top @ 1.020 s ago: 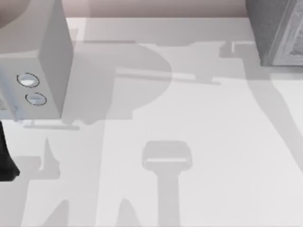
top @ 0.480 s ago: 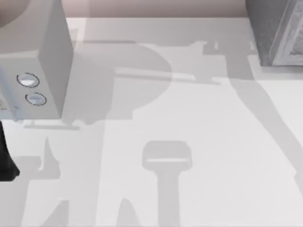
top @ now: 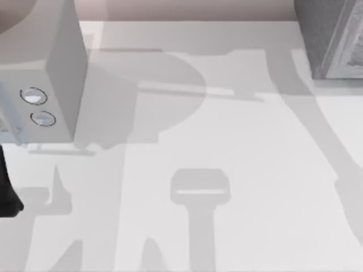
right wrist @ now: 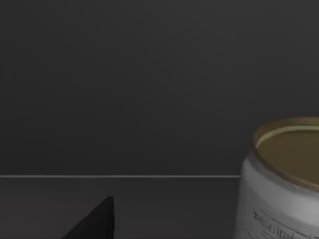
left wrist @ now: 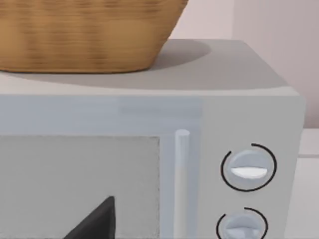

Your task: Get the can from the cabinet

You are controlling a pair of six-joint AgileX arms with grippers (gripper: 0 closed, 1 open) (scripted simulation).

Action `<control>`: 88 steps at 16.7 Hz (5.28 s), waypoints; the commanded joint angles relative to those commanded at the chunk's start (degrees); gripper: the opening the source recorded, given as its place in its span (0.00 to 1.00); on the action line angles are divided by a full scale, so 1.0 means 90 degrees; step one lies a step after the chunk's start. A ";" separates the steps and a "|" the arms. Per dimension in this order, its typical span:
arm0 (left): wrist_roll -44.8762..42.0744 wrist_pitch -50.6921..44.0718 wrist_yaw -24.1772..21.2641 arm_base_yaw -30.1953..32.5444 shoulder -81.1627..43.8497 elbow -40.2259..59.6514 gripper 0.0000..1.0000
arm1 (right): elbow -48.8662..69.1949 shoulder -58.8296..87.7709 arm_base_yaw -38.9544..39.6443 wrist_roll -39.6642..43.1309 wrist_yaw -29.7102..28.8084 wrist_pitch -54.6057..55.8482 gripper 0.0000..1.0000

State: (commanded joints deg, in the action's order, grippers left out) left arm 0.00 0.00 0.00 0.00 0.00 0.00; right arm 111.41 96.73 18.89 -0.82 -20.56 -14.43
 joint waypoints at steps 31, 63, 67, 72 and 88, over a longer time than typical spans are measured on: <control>0.0000 0.0000 0.0000 0.0000 0.0000 0.0000 1.00 | -0.0090 -0.1044 0.0889 -0.0027 -0.0858 -0.0927 0.00; 0.0000 0.0000 0.0000 0.0000 0.0000 0.0000 1.00 | -1.1094 -0.9580 -0.1506 0.0083 0.1663 0.1056 0.00; 0.0000 0.0000 0.0000 0.0000 0.0000 0.0000 1.00 | -1.2221 -1.0593 -0.2017 0.0090 0.2198 0.1528 0.00; 0.0000 0.0000 0.0000 0.0000 0.0000 0.0000 1.00 | -1.2379 -1.0748 -0.2098 0.0091 0.2285 0.1604 0.00; 0.0000 0.0000 0.0000 0.0000 0.0000 0.0000 1.00 | -0.9829 -0.5108 -0.3628 -0.0212 0.5635 0.5161 0.00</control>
State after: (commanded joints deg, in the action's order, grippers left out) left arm 0.00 0.00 0.00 0.00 0.00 0.00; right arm 22.94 50.76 -13.77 -2.73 30.15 32.01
